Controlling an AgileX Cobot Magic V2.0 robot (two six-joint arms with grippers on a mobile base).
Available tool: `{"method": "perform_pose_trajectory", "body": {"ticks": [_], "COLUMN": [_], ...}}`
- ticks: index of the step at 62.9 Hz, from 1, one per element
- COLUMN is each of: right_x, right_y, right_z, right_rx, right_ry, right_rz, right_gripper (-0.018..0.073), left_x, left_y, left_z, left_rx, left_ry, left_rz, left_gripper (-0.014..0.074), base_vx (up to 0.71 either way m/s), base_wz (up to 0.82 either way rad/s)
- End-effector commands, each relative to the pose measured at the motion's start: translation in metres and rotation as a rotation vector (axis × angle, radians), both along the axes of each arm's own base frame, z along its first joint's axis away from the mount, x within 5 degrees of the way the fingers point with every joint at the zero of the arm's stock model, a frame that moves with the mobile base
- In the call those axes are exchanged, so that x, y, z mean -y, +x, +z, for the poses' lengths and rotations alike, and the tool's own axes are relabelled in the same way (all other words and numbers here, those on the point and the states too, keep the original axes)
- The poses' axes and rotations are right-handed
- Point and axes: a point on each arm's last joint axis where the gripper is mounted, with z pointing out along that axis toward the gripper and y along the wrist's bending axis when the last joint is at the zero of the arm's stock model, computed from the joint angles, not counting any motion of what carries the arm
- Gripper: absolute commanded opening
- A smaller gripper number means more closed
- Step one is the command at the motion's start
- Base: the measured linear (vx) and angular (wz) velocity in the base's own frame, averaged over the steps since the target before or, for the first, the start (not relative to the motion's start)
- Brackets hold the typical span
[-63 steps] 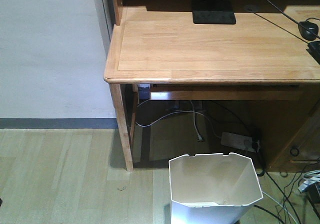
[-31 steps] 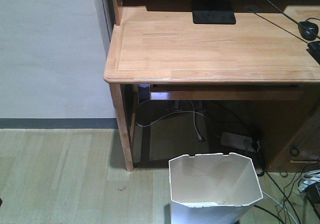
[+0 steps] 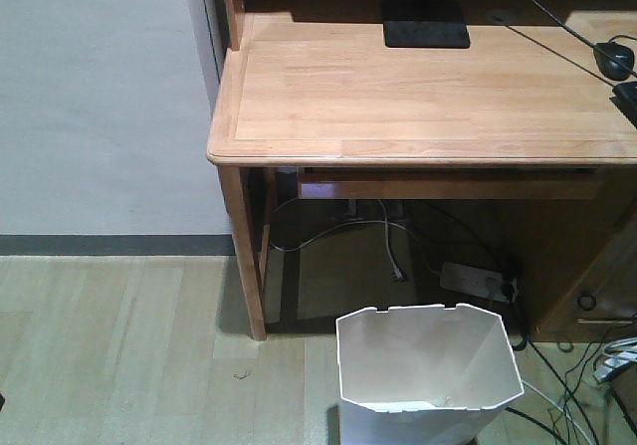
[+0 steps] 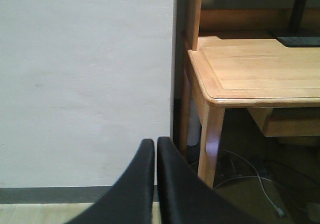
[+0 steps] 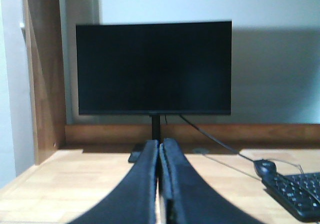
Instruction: Move trash bin to bedside with robot
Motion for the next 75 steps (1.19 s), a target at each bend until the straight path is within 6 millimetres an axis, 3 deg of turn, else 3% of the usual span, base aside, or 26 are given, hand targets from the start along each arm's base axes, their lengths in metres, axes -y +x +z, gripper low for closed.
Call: {"method": "perform_pose_trajectory", "body": {"ticks": [1, 10, 23, 30, 42, 59, 75], "right_x": [0.000, 0.000, 0.000, 0.000, 0.000, 0.000, 0.000], "right_y": [-0.002, 0.008, 0.038, 0.053, 0.067, 0.068, 0.067], "right_z": [0.018, 0.039, 0.075, 0.083, 0.078, 0.075, 0.070], "right_rx": [0.079, 0.006, -0.155, -0.235, -0.296, -0.331, -0.379], "right_ry": [-0.025, -0.025, 0.002, 0.028, 0.048, 0.025, 0.021], "right_rz": [-0.005, -0.005, -0.002, -0.001, -0.001, -0.003, -0.004], "right_gripper": [-0.0009, -0.0009, -0.0009, -0.0009, -0.0009, 0.0008, 0.0174], "left_x": [0.000, 0.000, 0.000, 0.000, 0.000, 0.000, 0.000], "left_y": [0.001, 0.001, 0.001, 0.001, 0.001, 0.001, 0.001], "left_z": [0.001, 0.001, 0.001, 0.001, 0.001, 0.001, 0.001], "left_rx": [0.065, 0.065, 0.065, 0.065, 0.065, 0.065, 0.065], "left_ry": [-0.008, -0.008, -0.008, -0.008, -0.008, -0.008, -0.008], "left_rz": [0.000, 0.000, 0.000, 0.000, 0.000, 0.000, 0.000], "left_gripper": [-0.0006, -0.0006, -0.0006, -0.0006, -0.0006, -0.0006, -0.0006], "base_vx": [0.00, 0.00, 0.00, 0.00, 0.00, 0.00, 0.00], "base_wz": [0.00, 0.00, 0.00, 0.00, 0.00, 0.00, 0.00]}}
